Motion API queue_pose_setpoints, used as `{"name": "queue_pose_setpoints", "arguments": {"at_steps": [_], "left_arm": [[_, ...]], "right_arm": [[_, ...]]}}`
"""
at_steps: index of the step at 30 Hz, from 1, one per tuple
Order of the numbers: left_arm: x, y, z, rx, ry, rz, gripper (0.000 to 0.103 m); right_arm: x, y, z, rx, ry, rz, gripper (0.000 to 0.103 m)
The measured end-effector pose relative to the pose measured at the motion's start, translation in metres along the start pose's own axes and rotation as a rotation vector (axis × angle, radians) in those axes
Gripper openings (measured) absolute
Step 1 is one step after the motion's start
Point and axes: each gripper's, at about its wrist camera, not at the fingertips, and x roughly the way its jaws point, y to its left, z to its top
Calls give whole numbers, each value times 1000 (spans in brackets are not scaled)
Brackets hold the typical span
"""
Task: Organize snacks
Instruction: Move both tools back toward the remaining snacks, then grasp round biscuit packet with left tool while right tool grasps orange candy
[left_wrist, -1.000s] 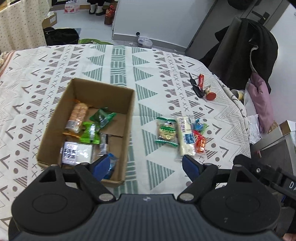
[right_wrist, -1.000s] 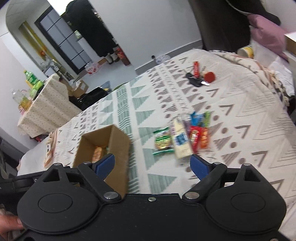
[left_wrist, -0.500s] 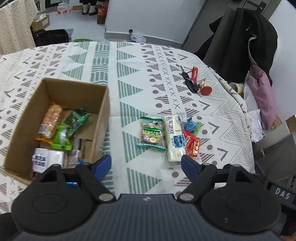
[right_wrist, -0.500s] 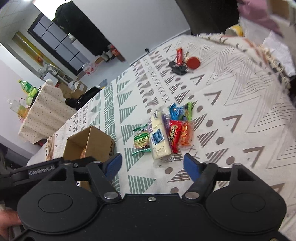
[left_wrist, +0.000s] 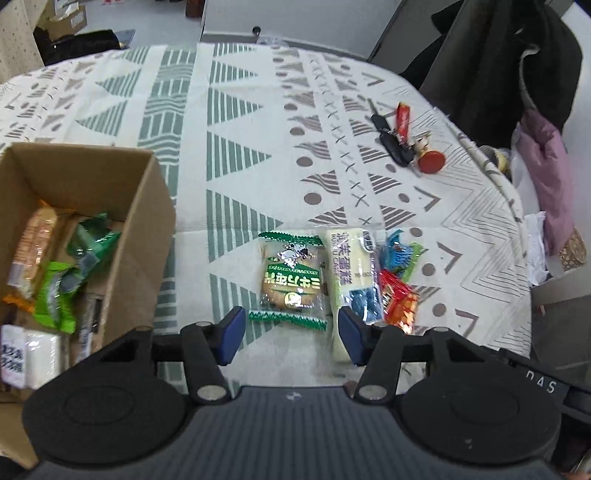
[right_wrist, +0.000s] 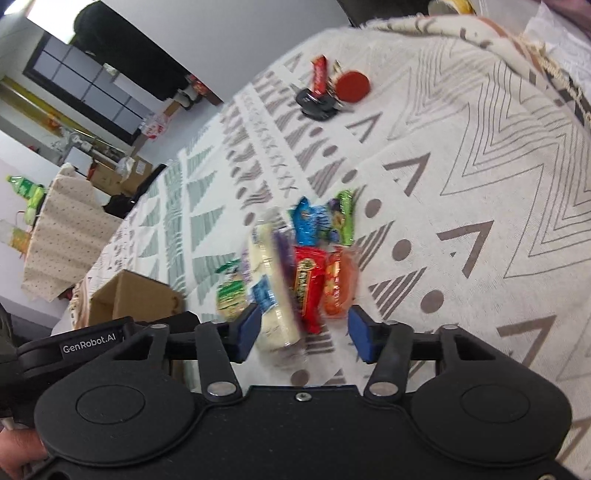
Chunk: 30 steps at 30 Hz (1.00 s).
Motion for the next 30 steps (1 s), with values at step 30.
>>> {"name": "queue_pose_setpoints", "arguments": {"at_steps": [30], "left_arm": [[70,-6,22,2,96,56,48]], "right_arm": [[35,-11,16,24,70,-125,18]]}}
